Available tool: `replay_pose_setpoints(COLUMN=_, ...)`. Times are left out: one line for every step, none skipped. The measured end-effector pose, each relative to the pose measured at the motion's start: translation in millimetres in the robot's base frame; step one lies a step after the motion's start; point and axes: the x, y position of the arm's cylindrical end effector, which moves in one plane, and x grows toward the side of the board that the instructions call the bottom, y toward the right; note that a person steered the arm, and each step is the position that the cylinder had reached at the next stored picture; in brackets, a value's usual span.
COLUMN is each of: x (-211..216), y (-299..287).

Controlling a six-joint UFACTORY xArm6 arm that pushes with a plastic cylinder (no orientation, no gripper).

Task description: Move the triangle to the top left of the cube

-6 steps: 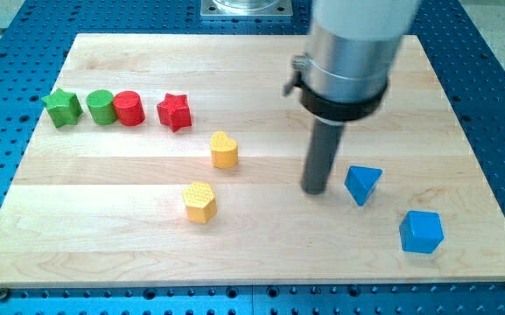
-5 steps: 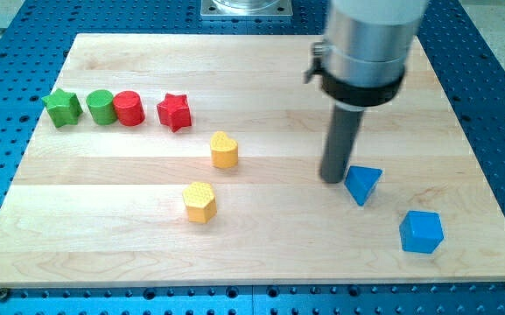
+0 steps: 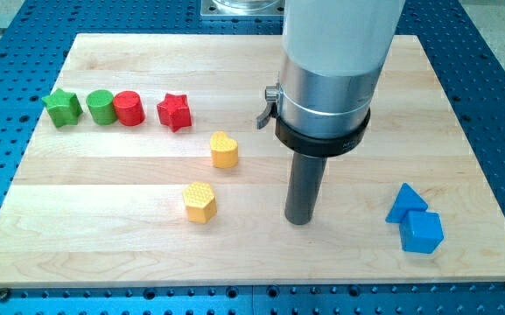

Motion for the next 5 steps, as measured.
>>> replay_pose_setpoints(x=-1.1, y=0.0)
replay_pose_setpoints(x=-1.1, y=0.0)
replay_pose_setpoints(x=-1.2, y=1.0)
replay_pose_setpoints(x=-1.2, y=1.0)
replay_pose_setpoints(x=-1.3, y=1.0)
